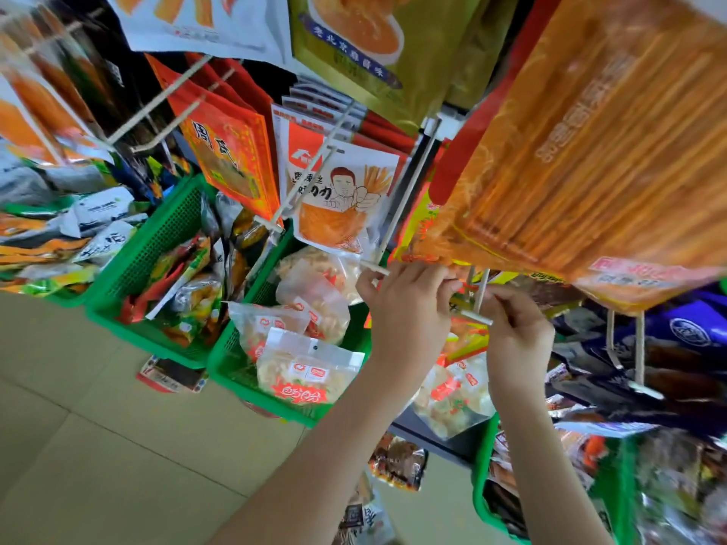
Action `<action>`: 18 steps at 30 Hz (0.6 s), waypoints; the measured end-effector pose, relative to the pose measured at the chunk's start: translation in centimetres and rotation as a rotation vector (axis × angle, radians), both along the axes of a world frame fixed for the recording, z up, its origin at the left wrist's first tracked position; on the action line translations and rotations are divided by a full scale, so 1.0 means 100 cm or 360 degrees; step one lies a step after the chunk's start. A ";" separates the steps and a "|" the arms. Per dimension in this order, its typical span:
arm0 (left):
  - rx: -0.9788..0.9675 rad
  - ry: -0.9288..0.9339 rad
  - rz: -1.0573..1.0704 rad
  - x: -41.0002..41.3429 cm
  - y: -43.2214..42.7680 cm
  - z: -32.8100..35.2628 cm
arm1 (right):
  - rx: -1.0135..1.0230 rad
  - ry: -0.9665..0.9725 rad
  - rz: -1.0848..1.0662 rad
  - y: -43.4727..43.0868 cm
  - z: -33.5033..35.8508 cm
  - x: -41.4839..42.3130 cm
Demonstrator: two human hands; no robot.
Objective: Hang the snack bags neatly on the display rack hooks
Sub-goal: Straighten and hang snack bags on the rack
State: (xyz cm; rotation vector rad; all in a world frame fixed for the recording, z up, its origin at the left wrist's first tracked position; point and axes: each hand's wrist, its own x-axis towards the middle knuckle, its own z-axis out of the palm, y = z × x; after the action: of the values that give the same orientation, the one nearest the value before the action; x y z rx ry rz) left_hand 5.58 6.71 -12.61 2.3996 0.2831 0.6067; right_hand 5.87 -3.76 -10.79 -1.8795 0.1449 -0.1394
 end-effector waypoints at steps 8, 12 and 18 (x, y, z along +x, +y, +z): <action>0.0142 -0.0089 0.0036 0.039 -0.003 -0.001 | -0.0148 0.0021 -0.0116 0.006 -0.008 0.048; 0.0049 -0.0119 0.0045 0.041 -0.008 -0.007 | -0.0170 0.0046 -0.0125 0.005 -0.008 0.050; 0.0054 -0.0218 0.0079 0.043 -0.011 -0.011 | -0.0240 -0.0093 -0.0134 0.002 -0.020 0.040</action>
State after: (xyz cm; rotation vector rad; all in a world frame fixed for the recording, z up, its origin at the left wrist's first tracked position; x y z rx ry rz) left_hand 9.86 5.58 -13.69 2.3757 0.2761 0.8009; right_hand 9.89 -3.57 -12.76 -2.0177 0.1778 -0.2691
